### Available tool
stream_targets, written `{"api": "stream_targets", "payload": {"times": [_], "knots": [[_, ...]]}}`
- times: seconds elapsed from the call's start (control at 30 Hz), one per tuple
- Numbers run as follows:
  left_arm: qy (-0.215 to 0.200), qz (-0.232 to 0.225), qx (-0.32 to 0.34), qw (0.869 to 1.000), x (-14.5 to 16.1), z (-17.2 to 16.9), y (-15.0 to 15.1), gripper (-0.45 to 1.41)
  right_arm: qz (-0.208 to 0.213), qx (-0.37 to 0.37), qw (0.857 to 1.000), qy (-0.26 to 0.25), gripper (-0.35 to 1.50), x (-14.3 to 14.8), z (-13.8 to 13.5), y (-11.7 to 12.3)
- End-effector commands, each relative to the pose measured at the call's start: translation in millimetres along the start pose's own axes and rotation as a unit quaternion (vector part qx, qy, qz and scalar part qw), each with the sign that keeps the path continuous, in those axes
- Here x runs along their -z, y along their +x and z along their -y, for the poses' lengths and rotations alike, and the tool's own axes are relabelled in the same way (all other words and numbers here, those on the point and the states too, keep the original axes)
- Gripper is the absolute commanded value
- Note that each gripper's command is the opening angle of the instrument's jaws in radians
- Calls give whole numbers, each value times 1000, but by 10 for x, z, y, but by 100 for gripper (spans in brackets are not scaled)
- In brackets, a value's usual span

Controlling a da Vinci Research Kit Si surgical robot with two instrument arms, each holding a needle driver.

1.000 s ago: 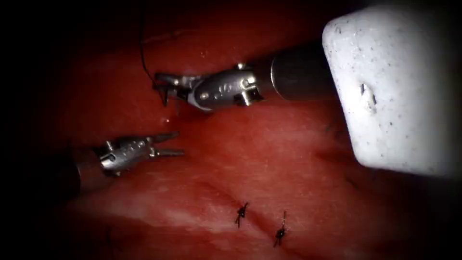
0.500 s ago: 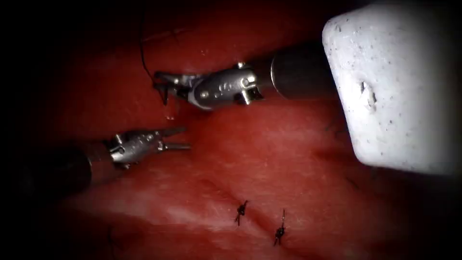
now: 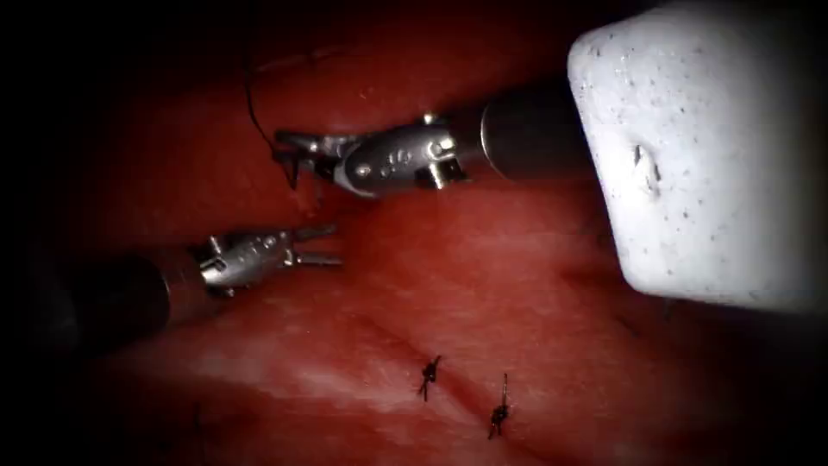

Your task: Wound Closure

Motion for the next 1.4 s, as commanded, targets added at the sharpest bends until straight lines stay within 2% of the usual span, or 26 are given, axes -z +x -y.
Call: {"api": "stream_targets", "payload": {"times": [0.03,0.33,0.57,0.73,1.07,1.17,1.2,1.27,1.3,1.4], "knots": [[-1,-1,0,1000,-8,-2,-2,10,1,-3,1000,2,-35,-8,9,-5],[-1,3,-1,1000,4,1,-13,10,22,-37,999,25,-35,-12,17,-17],[5,9,-2,1000,20,10,-31,9,55,-98,992,56,-35,-18,39,-42],[8,11,-1,1000,24,12,-35,9,57,-135,987,62,-35,-18,39,-46],[11,14,-1,1000,31,15,-43,9,57,-151,985,65,-35,-14,34,-48],[14,15,0,1000,30,16,-43,9,46,-89,994,45,-35,-12,25,-42],[16,16,2,1000,29,16,-43,9,25,-49,998,24,-35,-9,15,-31],[17,16,2,1000,29,15,-42,9,20,-35,999,18,-35,-8,11,-26],[20,17,3,1000,27,15,-41,9,16,1,1000,9,-35,-6,5,-14],[18,16,4,1000,27,13,-40,10,20,45,999,-1,-35,-5,3,-4]]}}
